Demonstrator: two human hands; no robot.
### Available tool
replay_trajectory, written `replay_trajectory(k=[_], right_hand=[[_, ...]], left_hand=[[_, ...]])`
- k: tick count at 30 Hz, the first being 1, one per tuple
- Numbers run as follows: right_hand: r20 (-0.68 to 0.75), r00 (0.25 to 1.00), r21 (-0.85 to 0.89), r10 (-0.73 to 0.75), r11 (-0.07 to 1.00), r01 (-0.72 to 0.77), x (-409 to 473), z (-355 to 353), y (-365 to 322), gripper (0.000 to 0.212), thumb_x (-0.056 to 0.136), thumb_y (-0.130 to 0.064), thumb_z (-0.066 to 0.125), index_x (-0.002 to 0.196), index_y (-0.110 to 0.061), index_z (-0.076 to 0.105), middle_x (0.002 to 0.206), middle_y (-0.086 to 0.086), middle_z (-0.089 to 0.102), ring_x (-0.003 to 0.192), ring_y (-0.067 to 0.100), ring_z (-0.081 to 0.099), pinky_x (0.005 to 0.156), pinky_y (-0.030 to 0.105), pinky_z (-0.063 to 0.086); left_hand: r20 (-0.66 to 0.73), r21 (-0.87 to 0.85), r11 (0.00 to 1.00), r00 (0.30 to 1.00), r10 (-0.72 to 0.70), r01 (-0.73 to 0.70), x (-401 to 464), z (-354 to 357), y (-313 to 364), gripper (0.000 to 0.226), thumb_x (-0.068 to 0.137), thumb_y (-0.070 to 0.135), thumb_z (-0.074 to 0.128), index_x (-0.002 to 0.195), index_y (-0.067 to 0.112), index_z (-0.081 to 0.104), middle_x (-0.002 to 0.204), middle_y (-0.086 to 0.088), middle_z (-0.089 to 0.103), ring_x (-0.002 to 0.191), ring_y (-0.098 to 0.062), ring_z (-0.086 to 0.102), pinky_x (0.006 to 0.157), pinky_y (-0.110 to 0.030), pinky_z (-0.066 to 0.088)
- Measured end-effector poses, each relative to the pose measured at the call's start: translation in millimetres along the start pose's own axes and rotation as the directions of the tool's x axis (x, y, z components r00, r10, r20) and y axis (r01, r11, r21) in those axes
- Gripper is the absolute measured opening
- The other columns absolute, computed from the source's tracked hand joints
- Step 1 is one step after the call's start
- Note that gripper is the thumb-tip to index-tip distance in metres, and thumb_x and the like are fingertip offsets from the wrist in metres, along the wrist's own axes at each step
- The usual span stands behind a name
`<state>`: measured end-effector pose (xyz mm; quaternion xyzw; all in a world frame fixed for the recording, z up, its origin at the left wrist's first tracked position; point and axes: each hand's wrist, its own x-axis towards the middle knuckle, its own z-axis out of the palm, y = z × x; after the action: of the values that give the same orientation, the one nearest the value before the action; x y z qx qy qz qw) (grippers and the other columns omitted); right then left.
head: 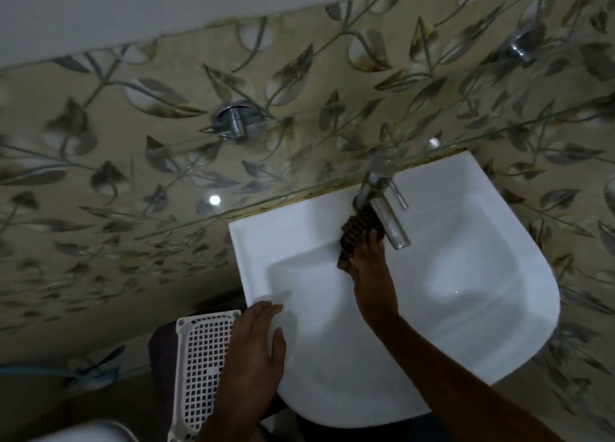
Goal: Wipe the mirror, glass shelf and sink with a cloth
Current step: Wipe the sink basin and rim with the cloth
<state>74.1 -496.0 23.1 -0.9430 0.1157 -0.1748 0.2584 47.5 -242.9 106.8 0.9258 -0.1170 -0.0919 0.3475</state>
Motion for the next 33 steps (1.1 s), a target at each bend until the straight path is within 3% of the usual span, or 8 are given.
replay_trajectory(k=[3,7,11,14,21,24,28,33], right_hand=[[0.069,0.986,-0.073,-0.155,0.984,0.16,28.0,11.5,-26.4,0.082,0.074,-0.005,0.079,0.145,-0.002,0.039,0.151,0.019,0.041,0.148,0.024,0.021,0.113,0.047,0.034],[0.054,0.998,-0.127,-0.017,0.992,0.024,74.0,22.3,-54.6,0.046,0.093,-0.015,0.051,0.134,0.005,0.053,0.14,0.021,0.055,0.138,0.034,0.044,0.116,0.046,0.033],[0.106,0.992,-0.045,-0.069,0.996,0.075,57.4,40.8,-94.8,0.051,0.099,-0.027,0.045,0.138,0.004,0.05,0.144,0.021,0.05,0.14,0.034,0.041,0.117,0.046,0.029],[0.187,0.944,0.112,-0.273,0.96,0.256,19.6,69.1,-135.2,0.052,0.088,-0.009,0.063,0.138,0.0,0.051,0.145,0.016,0.05,0.14,0.032,0.04,0.116,0.045,0.03],[0.27,0.932,0.342,-0.241,0.929,0.142,-49.8,35.7,-138.6,0.047,0.104,-0.018,0.031,0.147,-0.004,0.04,0.157,0.007,0.033,0.15,0.018,0.019,0.123,0.034,0.012],[0.363,0.91,0.361,-0.199,0.931,0.06,-96.3,6.7,-131.9,0.046,0.102,-0.009,0.041,0.148,-0.005,0.039,0.158,0.011,0.033,0.15,0.012,0.014,0.121,0.026,0.013],[0.356,0.897,0.36,-0.262,0.924,0.127,-138.4,-24.0,-117.3,0.047,0.106,-0.034,0.035,0.138,-0.003,0.049,0.145,0.018,0.046,0.135,0.026,0.038,0.115,0.03,0.017],[0.446,0.86,0.235,-0.246,0.96,0.153,-119.1,-16.3,-124.7,0.055,0.101,-0.02,0.035,0.155,-0.024,0.023,0.164,-0.009,0.015,0.151,0.008,0.01,0.123,0.038,0.017]], left_hand=[[-0.012,0.0,1.0,1.0,0.002,-0.002,0.7,-8.3,0.7,0.038,0.09,0.03,0.05,0.125,0.022,0.063,0.136,-0.001,0.056,0.126,-0.009,0.043,0.113,-0.017,0.023],[-0.021,-0.029,0.999,0.999,-0.032,0.031,-4.1,-18.9,-5.5,0.048,0.09,0.039,0.04,0.127,0.019,0.062,0.136,-0.001,0.056,0.127,-0.015,0.047,0.114,-0.019,0.026],[-0.025,-0.093,0.995,0.999,-0.04,0.037,-14.0,-29.0,-13.6,0.039,0.093,0.032,0.045,0.129,0.027,0.06,0.133,0.009,0.057,0.125,-0.012,0.051,0.112,-0.035,0.039],[-0.053,-0.123,0.99,0.996,-0.069,0.062,-22.1,-30.4,-15.4,0.033,0.094,0.038,0.041,0.123,0.037,0.056,0.123,0.021,0.055,0.116,-0.003,0.049,0.105,-0.018,0.033],[-0.071,-0.178,0.967,0.978,-0.197,0.182,-37.2,-37.2,-18.2,0.035,0.095,0.007,0.057,0.128,0.018,0.059,0.121,0.009,0.055,0.113,-0.009,0.049,0.1,-0.026,0.034],[-0.061,-0.18,0.971,0.983,-0.173,0.16,-41.0,-36.4,-26.8,0.035,0.093,0.007,0.058,0.127,0.018,0.06,0.119,0.003,0.06,0.106,-0.017,0.056,0.098,-0.036,0.046],[-0.029,-0.176,0.978,0.993,-0.115,0.108,-47.4,-31.9,-28.0,0.036,0.092,0.006,0.06,0.12,0.027,0.06,0.112,0.007,0.059,0.099,-0.021,0.059,0.092,-0.045,0.052],[0.014,-0.14,0.986,0.995,-0.095,0.096,-58.1,-26.9,-33.2,0.051,0.091,0.01,0.063,0.14,0.018,0.048,0.132,-0.001,0.054,0.123,-0.018,0.048,0.111,-0.037,0.038]])
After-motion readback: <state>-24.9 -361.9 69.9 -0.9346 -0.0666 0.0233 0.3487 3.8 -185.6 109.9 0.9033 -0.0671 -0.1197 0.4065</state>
